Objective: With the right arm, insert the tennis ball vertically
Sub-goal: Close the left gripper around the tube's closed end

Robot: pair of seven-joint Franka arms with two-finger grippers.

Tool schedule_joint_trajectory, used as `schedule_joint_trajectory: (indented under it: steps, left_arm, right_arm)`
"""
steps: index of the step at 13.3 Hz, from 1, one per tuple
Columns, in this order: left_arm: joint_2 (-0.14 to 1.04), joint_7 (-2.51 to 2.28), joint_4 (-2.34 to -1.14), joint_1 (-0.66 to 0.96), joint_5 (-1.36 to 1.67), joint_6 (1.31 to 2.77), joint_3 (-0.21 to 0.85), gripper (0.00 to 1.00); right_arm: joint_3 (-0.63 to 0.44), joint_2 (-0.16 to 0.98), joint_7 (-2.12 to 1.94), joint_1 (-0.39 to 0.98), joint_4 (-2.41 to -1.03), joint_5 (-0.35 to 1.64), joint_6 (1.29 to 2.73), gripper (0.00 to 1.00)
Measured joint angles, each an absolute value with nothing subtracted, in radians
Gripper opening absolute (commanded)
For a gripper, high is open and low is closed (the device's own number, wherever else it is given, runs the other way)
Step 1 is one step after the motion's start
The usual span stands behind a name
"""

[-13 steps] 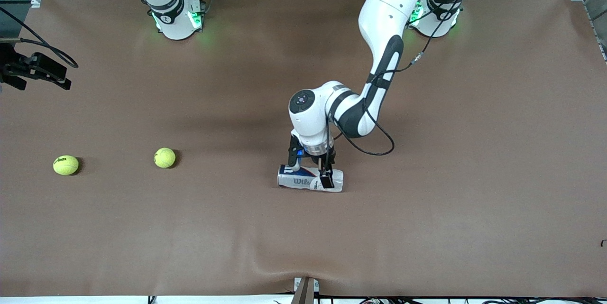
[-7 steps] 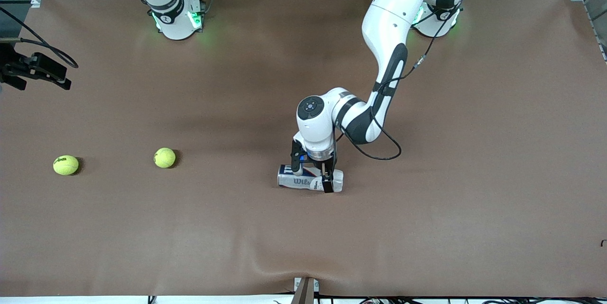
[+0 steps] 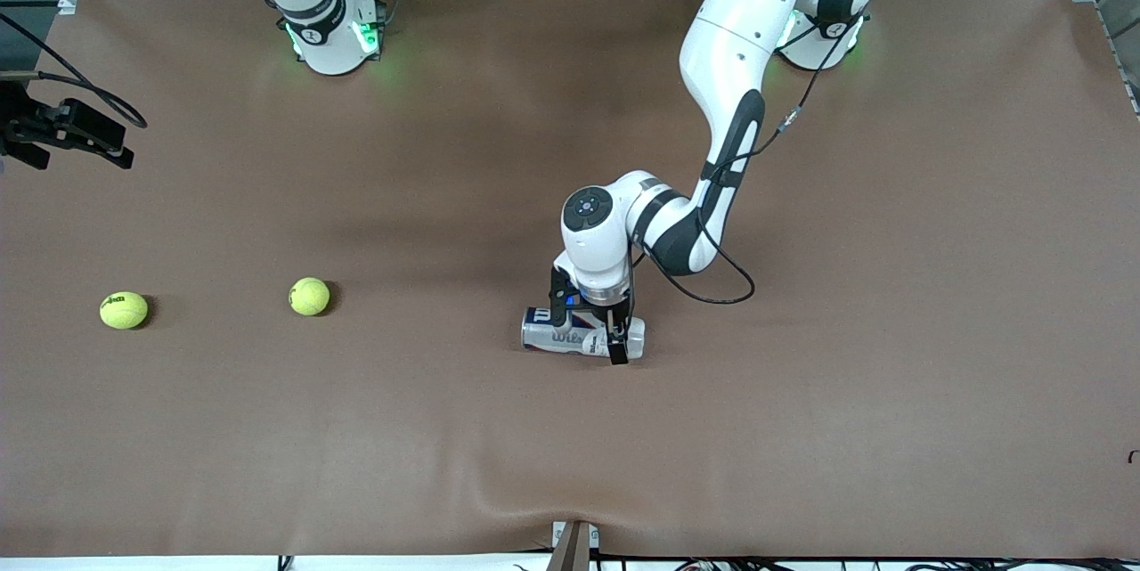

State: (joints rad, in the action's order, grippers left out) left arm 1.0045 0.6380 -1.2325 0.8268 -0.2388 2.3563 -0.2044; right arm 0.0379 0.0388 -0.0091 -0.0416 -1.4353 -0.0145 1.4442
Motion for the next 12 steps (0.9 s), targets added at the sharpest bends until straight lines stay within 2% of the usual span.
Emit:
schedule_joint_trajectory:
  steps: [1, 2, 12]
  left_arm:
    - [1.005, 0.638, -1.232, 0.826, -0.239, 2.356, -0.204, 0.91]
    - [1.006, 0.638, -1.232, 0.826, -0.239, 2.356, -0.204, 0.91]
    - [1.005, 0.605, -1.214, 0.83, -0.239, 2.388, -0.201, 0.9]
  right_arm:
    - [0.038, 0.039, -0.009, -0.042, -1.435, -0.015, 1.444, 1.0]
    - [0.038, 0.039, -0.009, -0.042, -1.435, -0.015, 1.444, 1.0]
    - [0.038, 0.039, -0.009, -0.042, -1.435, -0.015, 1.444, 1.0]
